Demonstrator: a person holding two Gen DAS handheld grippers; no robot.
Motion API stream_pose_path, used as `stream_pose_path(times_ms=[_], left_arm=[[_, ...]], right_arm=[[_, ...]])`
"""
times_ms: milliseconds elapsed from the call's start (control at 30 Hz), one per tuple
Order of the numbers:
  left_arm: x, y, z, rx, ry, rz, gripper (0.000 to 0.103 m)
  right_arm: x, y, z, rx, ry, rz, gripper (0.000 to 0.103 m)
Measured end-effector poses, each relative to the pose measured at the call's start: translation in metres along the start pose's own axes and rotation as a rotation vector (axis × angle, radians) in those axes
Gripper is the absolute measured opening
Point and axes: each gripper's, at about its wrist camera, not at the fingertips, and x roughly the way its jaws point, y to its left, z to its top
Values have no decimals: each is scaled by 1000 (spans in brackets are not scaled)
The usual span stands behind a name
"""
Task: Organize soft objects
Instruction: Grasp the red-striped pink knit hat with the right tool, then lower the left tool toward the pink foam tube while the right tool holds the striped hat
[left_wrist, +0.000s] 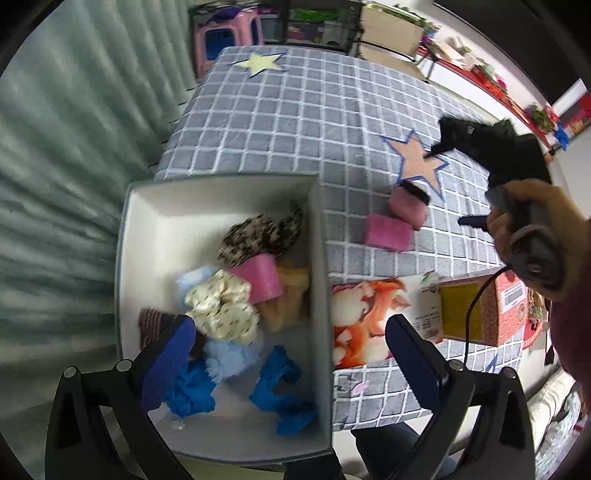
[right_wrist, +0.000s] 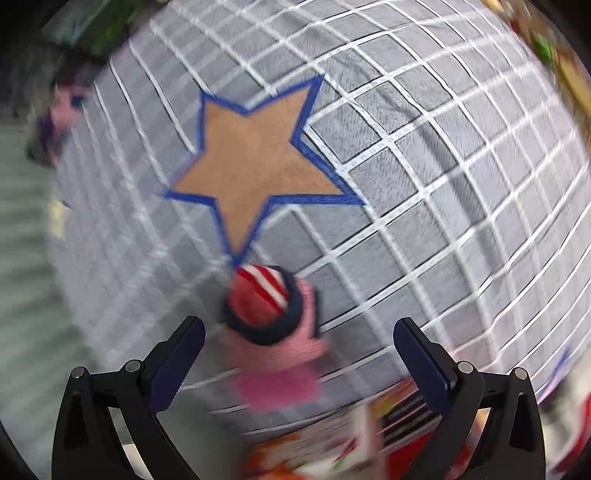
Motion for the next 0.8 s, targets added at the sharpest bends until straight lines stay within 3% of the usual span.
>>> stream_pose_path(times_ms=[133, 267, 400, 500, 700, 800], left_arm=[[1, -26, 19, 74, -6, -33, 103], [17, -54, 39, 126, 19, -67, 103], [33, -80, 48, 154, 40, -69, 103], [37, -91, 45, 179, 50, -53, 103], [44, -87, 43, 145, 69, -19, 103], [51, -82, 44, 104, 85, -5, 103]], right_arm=[[-42, 1, -12, -22, 19, 198, 103], [-72, -3, -20, -131, 110, 252, 103], [-87, -6, -22, -243, 168, 191, 103], [-95, -7, -6, -385, 187, 63, 103], [-43, 27, 12, -716, 226, -175, 103], [-3, 46, 15, -815, 297, -209, 103]])
